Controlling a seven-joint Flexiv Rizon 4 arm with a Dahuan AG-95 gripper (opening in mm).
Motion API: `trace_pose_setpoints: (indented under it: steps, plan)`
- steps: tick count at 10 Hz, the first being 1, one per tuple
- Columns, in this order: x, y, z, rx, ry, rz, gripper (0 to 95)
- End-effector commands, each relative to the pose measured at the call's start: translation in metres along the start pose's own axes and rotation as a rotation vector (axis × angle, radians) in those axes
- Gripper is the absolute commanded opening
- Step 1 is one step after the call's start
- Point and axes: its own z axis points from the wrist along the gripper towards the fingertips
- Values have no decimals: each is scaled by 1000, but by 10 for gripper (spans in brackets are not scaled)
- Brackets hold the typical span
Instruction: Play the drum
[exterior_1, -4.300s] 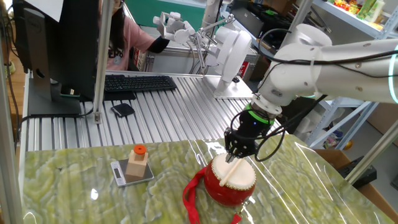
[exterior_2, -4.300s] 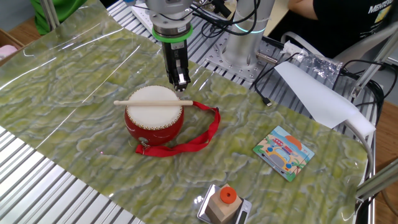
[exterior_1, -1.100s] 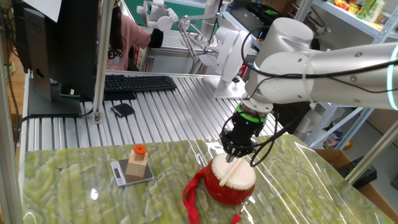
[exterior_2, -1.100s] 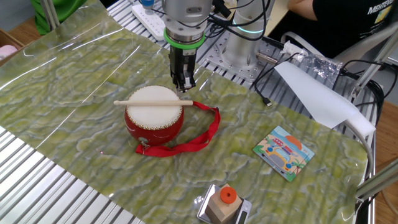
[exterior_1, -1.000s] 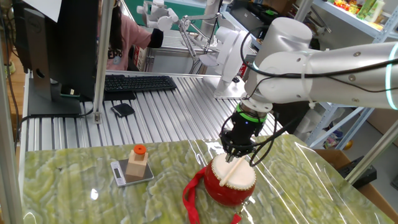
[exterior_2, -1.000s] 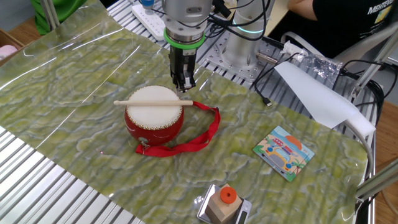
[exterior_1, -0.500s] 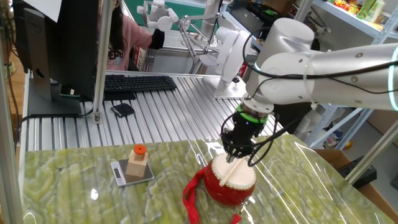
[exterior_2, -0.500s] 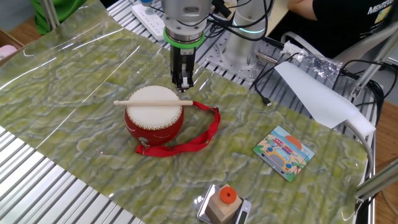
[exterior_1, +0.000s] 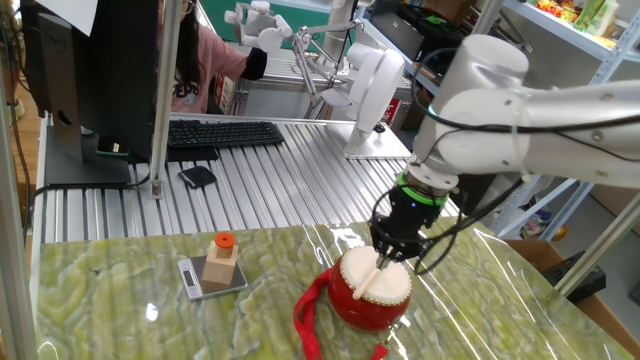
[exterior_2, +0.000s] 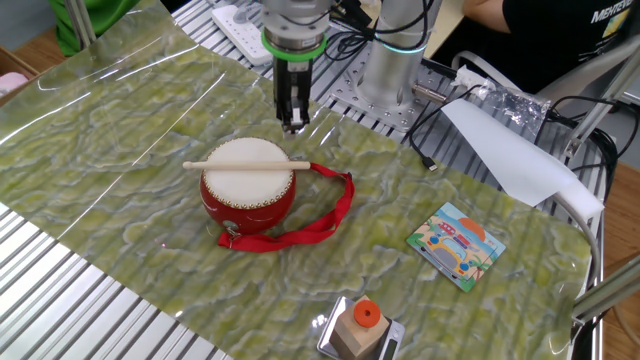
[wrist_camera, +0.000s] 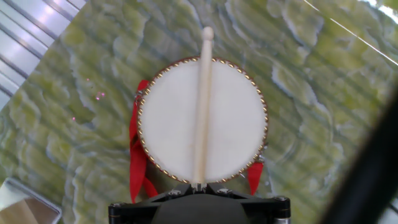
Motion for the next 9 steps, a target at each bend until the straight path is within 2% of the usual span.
trace_pose_setpoints:
  steps: [1, 3, 5, 9]
  plan:
    - [0, 1, 2, 0, -4, 25, 0]
    - [1, 1, 4, -5, 0, 35, 0]
    - [2, 2, 6, -3, -13, 40, 0]
    - [3, 3, 9, -8, -15, 64, 0]
